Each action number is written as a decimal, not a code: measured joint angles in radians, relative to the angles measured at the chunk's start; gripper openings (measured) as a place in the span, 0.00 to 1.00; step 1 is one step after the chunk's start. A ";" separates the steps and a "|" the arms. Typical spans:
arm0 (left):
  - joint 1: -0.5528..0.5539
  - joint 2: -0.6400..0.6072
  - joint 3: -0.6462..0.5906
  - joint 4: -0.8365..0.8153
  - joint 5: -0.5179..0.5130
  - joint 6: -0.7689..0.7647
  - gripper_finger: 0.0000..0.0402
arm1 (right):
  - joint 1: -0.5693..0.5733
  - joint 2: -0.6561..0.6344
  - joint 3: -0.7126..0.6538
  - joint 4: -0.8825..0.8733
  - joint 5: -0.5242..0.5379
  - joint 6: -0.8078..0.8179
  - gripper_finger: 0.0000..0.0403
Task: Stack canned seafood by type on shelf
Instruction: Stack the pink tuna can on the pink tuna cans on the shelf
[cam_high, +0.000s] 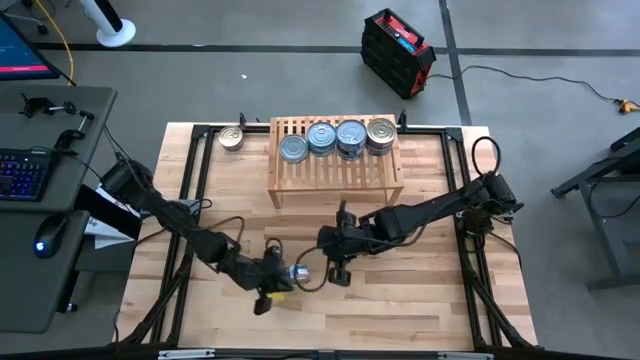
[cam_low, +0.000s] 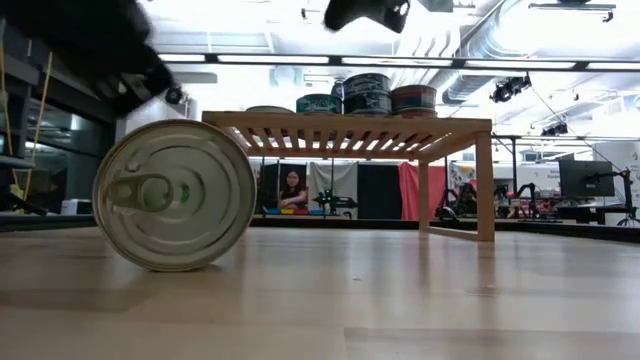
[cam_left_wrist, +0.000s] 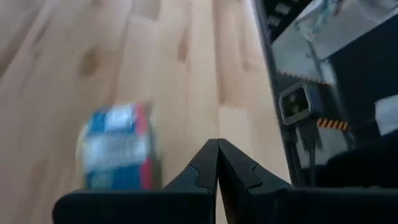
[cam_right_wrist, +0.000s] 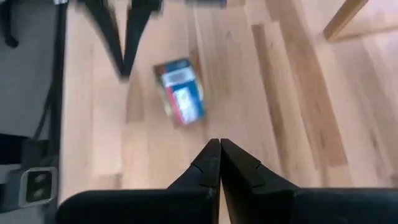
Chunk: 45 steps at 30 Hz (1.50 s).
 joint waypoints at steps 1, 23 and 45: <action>-0.007 -0.038 -0.002 -0.066 0.002 -0.015 0.00 | 0.008 -0.002 0.000 -0.001 -0.005 0.010 0.00; -0.070 -0.658 -0.003 -0.553 -0.588 -0.297 0.00 | -0.066 0.254 0.036 0.335 -0.291 -0.214 0.81; -0.033 -0.611 -0.003 -0.564 -0.585 -0.278 0.00 | -0.061 0.313 0.054 0.244 -0.221 -0.285 0.43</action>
